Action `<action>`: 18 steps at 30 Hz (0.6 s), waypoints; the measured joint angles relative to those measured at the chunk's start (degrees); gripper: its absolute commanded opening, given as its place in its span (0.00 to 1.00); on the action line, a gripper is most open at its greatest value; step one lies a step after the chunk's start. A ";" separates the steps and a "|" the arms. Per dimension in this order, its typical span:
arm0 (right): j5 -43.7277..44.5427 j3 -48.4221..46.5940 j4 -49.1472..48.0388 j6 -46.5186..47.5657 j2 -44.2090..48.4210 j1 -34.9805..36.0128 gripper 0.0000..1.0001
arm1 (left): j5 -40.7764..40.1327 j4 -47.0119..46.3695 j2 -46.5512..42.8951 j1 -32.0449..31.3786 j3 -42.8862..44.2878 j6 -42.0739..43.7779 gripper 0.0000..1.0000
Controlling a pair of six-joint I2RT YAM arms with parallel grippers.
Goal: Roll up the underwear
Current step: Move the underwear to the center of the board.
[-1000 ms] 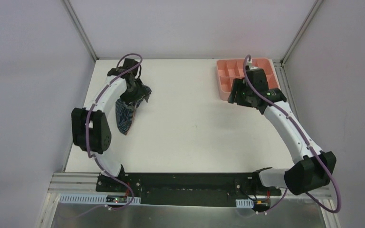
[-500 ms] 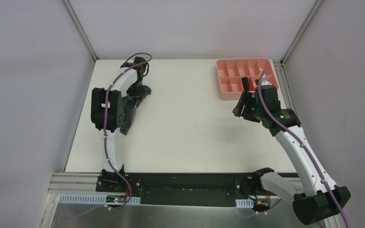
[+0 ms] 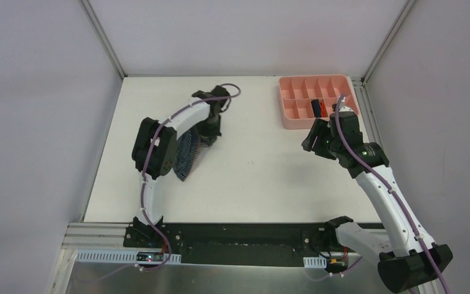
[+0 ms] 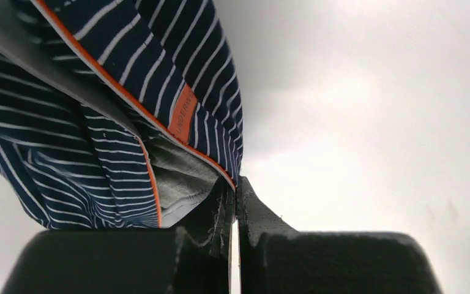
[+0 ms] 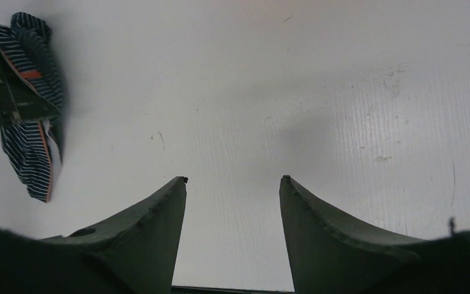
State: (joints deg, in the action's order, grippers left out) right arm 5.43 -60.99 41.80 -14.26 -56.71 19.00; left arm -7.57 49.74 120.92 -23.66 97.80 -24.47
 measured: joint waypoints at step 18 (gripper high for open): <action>0.74 4.26 -6.51 -9.29 -4.42 1.18 0.44 | 19.47 1.70 -38.07 -12.59 -27.61 -10.93 0.61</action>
State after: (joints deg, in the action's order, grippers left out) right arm 6.17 -56.73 35.29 -23.55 -61.12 20.18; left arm 11.90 51.44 82.85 -36.25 70.19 -35.40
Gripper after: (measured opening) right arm 0.449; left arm 0.549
